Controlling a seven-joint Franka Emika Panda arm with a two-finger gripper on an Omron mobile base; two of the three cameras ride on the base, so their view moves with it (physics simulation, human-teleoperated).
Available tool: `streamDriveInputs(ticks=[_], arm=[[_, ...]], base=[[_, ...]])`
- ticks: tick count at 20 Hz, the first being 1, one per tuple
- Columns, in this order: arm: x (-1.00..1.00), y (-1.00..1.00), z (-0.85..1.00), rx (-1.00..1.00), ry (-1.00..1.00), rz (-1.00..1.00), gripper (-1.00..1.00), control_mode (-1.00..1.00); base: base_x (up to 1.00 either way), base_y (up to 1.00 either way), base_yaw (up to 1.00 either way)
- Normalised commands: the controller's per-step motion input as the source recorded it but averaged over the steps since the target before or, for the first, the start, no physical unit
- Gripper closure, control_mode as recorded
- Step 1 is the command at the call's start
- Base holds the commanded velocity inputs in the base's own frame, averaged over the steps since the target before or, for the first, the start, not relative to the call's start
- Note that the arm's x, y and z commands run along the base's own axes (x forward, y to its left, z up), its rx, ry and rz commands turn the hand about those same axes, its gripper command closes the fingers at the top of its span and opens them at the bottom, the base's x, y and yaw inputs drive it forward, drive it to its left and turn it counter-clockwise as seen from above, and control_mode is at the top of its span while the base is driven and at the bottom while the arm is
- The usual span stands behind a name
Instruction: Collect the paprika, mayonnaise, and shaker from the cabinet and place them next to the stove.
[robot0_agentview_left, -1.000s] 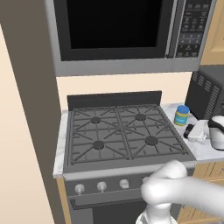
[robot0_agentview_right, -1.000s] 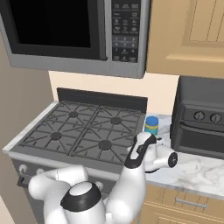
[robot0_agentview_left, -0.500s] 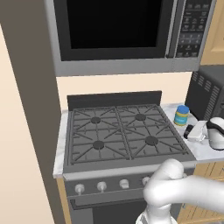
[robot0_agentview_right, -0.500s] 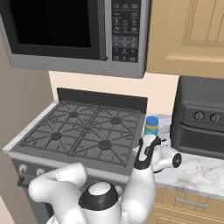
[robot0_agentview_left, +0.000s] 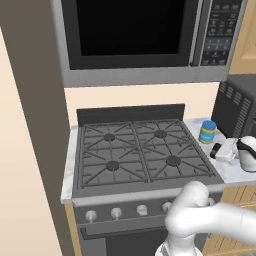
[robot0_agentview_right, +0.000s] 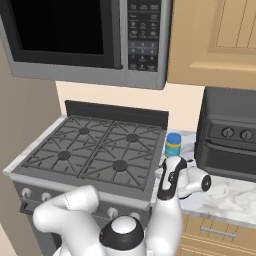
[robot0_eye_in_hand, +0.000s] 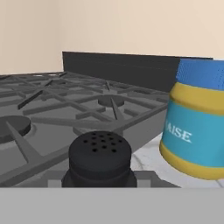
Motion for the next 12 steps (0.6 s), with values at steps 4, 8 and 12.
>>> streamDriveInputs(ticks=[4,8,12], arm=[[0.01,0.00,-0.16,0.00,0.00,0.00,-1.00,-1.00],[-0.03,0.00,0.00,0.00,0.00,0.00,-1.00,-1.00],[-0.10,0.00,0.12,0.00,0.00,0.00,-1.00,-1.00]], base=[[0.00,0.00,0.00],[0.00,0.00,0.00],[0.00,0.00,0.00]])
